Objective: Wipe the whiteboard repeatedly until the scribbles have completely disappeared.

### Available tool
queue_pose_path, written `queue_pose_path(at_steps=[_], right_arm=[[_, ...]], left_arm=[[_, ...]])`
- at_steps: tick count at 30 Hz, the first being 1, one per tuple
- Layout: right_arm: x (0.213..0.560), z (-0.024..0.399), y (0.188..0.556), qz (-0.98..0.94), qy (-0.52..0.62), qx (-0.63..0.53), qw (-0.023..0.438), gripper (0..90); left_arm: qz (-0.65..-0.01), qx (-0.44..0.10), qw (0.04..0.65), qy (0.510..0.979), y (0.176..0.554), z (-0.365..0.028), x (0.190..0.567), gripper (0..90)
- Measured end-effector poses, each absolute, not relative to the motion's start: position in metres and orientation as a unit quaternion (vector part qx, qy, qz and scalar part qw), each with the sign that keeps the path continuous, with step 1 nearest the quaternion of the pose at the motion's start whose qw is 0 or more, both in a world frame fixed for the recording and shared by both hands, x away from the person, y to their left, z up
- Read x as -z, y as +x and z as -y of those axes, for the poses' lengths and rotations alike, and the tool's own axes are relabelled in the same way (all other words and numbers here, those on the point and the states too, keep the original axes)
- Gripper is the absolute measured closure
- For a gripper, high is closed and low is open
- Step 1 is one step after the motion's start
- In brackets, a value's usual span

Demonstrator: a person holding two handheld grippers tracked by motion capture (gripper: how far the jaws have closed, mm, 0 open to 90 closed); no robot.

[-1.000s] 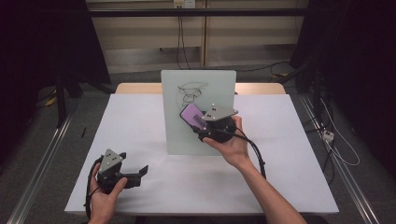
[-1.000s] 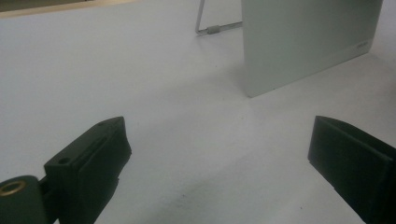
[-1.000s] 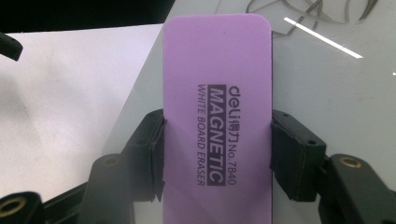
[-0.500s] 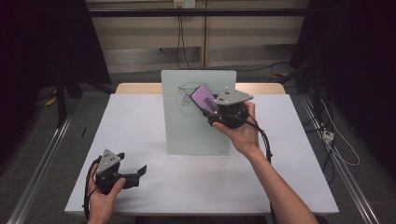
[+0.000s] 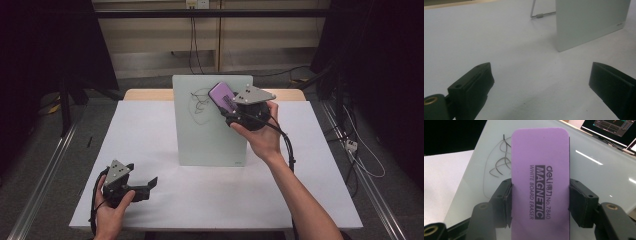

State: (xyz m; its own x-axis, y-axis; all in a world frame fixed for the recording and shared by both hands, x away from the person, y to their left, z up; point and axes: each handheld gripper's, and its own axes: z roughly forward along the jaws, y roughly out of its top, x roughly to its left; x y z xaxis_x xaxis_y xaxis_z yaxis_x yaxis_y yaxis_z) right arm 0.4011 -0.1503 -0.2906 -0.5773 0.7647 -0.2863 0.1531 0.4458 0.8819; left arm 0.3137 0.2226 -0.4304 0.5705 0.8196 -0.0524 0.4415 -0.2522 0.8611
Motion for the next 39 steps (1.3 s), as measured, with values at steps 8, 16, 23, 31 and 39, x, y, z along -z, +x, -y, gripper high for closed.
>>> queue_pose_path(at_steps=[8, 16, 23, 31, 39], right_arm=[[0.302, 0.139, 0.399, -0.781, 0.292, -0.434, 0.341, 41.7], [0.317, 0.126, 0.395, -0.789, 0.285, -0.432, 0.331, 41.7], [0.335, 0.110, 0.391, -0.807, 0.271, -0.421, 0.314, 41.7], [0.354, 0.092, 0.388, -0.824, 0.257, -0.413, 0.290, 41.7], [0.373, 0.072, 0.386, -0.842, 0.245, -0.405, 0.260, 41.6]], left_arm=[[-0.414, -0.211, 0.451, 0.762, 0.314, -0.223, 0.430, 5.1], [-0.412, -0.212, 0.451, 0.763, 0.313, -0.223, 0.430, 5.1], [-0.412, -0.211, 0.453, 0.762, 0.314, -0.224, 0.430, 5.1], [-0.412, -0.211, 0.451, 0.763, 0.313, -0.223, 0.430, 5.1], [-0.409, -0.210, 0.452, 0.764, 0.313, -0.223, 0.430, 5.1]])
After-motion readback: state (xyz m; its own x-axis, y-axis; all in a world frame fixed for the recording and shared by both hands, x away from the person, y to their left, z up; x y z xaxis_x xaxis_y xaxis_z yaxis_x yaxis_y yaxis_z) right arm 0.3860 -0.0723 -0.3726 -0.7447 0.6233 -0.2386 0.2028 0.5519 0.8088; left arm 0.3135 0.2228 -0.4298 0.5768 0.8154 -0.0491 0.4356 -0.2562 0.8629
